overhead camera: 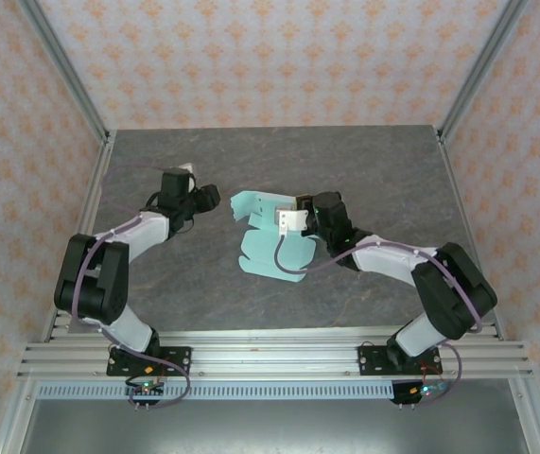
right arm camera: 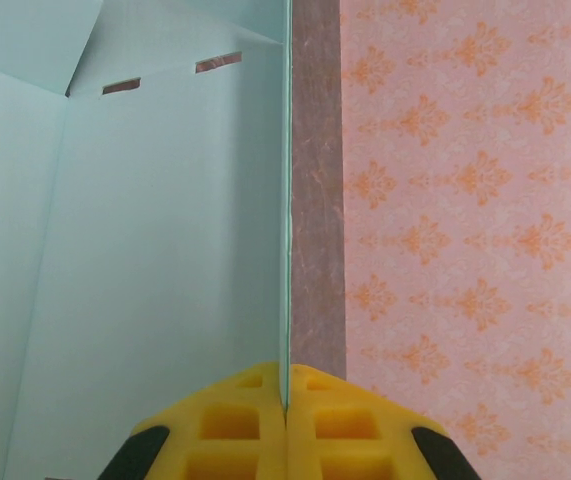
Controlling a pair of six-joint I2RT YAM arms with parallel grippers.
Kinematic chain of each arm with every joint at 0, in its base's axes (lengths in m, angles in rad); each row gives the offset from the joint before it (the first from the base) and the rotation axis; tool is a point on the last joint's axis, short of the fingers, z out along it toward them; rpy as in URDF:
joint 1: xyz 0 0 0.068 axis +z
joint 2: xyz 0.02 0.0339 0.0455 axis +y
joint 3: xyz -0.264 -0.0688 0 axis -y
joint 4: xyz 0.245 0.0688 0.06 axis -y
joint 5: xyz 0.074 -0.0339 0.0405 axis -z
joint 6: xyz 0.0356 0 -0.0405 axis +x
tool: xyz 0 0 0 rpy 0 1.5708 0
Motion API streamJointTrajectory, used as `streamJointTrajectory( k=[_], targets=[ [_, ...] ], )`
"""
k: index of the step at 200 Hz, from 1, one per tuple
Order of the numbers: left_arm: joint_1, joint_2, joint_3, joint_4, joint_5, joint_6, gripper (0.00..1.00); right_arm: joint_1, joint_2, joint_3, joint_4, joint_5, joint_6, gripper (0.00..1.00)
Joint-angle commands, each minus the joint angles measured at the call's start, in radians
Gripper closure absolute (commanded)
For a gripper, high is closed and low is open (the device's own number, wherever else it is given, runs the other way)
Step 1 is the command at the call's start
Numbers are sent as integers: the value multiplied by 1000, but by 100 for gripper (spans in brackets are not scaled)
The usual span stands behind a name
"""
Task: Fold the paper box
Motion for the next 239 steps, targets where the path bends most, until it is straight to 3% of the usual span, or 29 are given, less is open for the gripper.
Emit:
streamJointTrajectory(
  k=[1, 30, 75, 119, 160, 239],
  targets=[
    [-1, 50, 67, -102, 85, 57, 43, 15, 27, -30, 121, 19, -78, 100],
    [-5, 128, 154, -187, 131, 98, 46, 18, 79, -65, 241, 35, -111, 100],
    [-9, 172, 187, -231, 171, 156, 49, 15, 100, -63, 268, 33, -117, 100],
    [-6, 184, 188, -232, 118, 146, 56, 13, 115, -56, 284, 26, -110, 100],
    [2, 194, 196, -209, 80, 144, 57, 8, 105, -54, 273, 21, -93, 100],
    [-41, 243, 197, -85, 292, 213, 55, 2, 95, -37, 239, 6, -56, 100]
  ],
)
